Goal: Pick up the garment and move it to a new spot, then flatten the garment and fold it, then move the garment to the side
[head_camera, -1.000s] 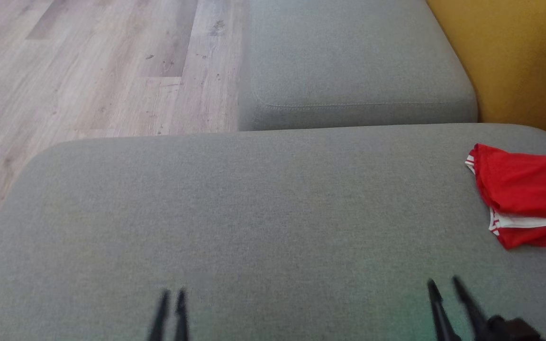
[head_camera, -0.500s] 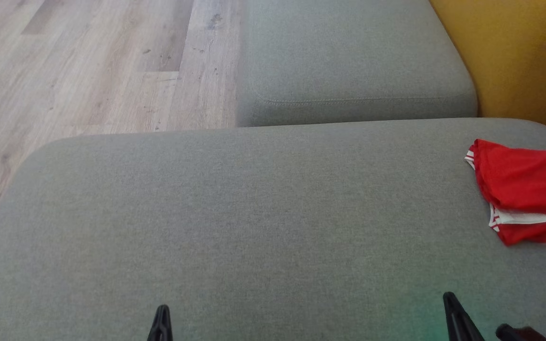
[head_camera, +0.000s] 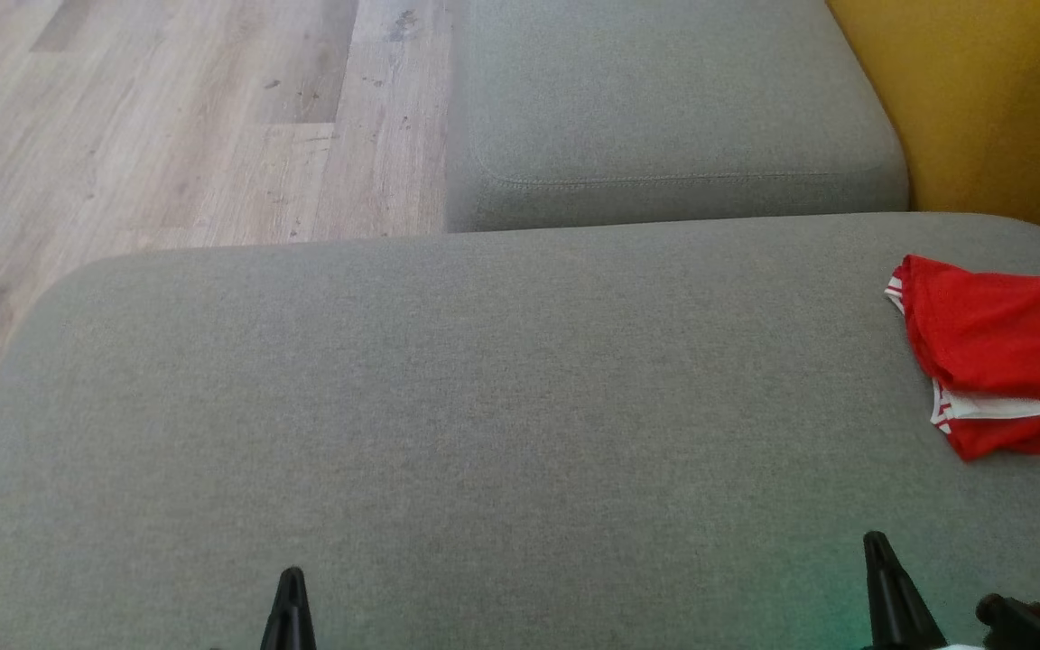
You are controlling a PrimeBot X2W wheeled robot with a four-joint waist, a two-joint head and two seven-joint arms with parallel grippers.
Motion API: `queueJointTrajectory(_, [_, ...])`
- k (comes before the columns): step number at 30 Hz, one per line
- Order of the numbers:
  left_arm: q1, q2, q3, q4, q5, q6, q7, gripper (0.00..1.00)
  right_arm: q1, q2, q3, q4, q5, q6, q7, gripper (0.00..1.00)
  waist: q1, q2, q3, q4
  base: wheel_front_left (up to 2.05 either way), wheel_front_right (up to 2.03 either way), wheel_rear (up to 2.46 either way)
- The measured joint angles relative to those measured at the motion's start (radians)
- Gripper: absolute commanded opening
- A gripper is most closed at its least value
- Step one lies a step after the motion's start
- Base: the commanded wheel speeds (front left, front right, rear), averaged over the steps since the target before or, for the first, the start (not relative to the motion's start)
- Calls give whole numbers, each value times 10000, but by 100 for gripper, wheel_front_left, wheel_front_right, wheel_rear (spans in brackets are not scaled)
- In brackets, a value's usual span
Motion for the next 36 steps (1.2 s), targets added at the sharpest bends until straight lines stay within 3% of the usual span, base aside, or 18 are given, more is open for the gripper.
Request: queueJointTrajectory(36, [-979, 59, 913, 380, -4186, -759, 894, 0, -850, -2, -518, 52, 4259, 0, 903, 0, 0, 0, 453, -174, 0, 0, 0])
